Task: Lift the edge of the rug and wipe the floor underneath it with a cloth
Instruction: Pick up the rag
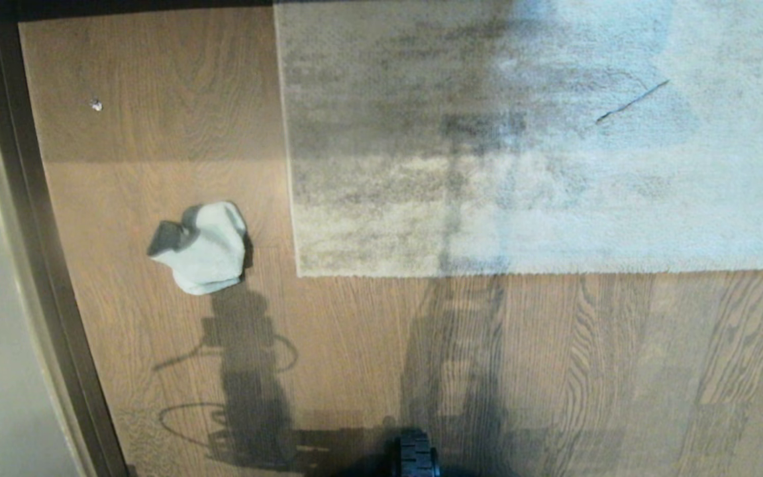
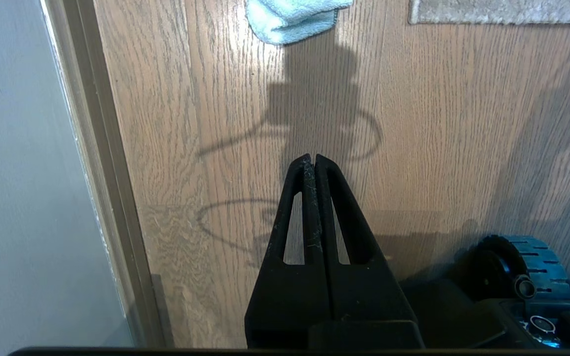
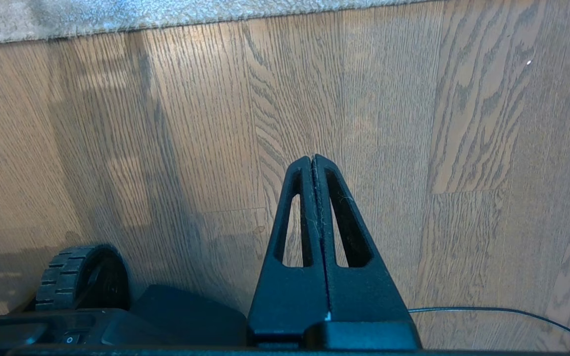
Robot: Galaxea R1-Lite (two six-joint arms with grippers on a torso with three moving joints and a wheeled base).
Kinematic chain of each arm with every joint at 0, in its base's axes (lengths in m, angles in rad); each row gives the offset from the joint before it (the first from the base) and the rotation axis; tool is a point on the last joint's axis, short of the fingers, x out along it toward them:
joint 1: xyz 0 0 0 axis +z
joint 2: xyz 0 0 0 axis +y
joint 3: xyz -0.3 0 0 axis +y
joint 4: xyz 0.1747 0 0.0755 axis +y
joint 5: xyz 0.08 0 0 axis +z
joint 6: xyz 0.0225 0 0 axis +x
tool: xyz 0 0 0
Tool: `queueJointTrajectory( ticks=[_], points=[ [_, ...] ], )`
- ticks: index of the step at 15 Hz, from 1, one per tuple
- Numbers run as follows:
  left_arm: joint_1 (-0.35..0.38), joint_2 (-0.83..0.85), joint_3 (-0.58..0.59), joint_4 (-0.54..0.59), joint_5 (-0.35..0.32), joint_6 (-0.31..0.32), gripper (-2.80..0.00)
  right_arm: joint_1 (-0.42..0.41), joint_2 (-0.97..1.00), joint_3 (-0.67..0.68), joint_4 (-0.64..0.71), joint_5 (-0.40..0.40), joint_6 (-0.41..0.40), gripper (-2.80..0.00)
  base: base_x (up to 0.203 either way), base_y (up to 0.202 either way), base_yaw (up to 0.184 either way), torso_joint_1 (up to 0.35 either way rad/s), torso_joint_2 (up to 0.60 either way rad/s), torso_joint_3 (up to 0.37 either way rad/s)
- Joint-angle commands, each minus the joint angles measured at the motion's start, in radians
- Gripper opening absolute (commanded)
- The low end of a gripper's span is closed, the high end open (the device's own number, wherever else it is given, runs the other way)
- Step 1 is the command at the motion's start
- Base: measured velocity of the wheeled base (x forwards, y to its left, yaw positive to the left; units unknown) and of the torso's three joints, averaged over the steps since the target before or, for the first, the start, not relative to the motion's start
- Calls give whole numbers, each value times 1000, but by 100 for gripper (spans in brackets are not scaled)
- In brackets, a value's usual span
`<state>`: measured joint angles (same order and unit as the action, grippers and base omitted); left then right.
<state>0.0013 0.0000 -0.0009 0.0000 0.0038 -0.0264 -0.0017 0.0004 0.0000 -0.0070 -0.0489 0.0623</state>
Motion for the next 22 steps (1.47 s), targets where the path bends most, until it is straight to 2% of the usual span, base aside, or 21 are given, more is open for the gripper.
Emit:
queueJointTrajectory(
  ticks=[1, 8, 10, 12, 17, 22],
  points=[
    [0, 0, -1, 0, 1, -1, -280, 0, 0, 0, -1, 0, 1, -280, 0, 0, 0, 0, 0, 0],
    [0, 0, -10, 8, -14, 11, -280, 0, 0, 0, -1, 0, 1, -280, 0, 0, 0, 0, 0, 0],
    [0, 8, -49, 25, -19, 9, -280, 0, 0, 0, 0, 0, 1, -280, 0, 0, 0, 0, 0, 0],
    [0, 18, -88, 70, -61, 8, -280, 0, 0, 0, -1, 0, 1, -280, 0, 0, 0, 0, 0, 0],
    [-8, 172, -168, 58, -141, 9, -280, 0, 0, 0, 0, 0, 1, -280, 0, 0, 0, 0, 0, 0],
    [-56, 387, -230, -77, -161, 13, -280, 0, 0, 0, -1, 0, 1, -280, 0, 0, 0, 0, 0, 0]
  ],
)
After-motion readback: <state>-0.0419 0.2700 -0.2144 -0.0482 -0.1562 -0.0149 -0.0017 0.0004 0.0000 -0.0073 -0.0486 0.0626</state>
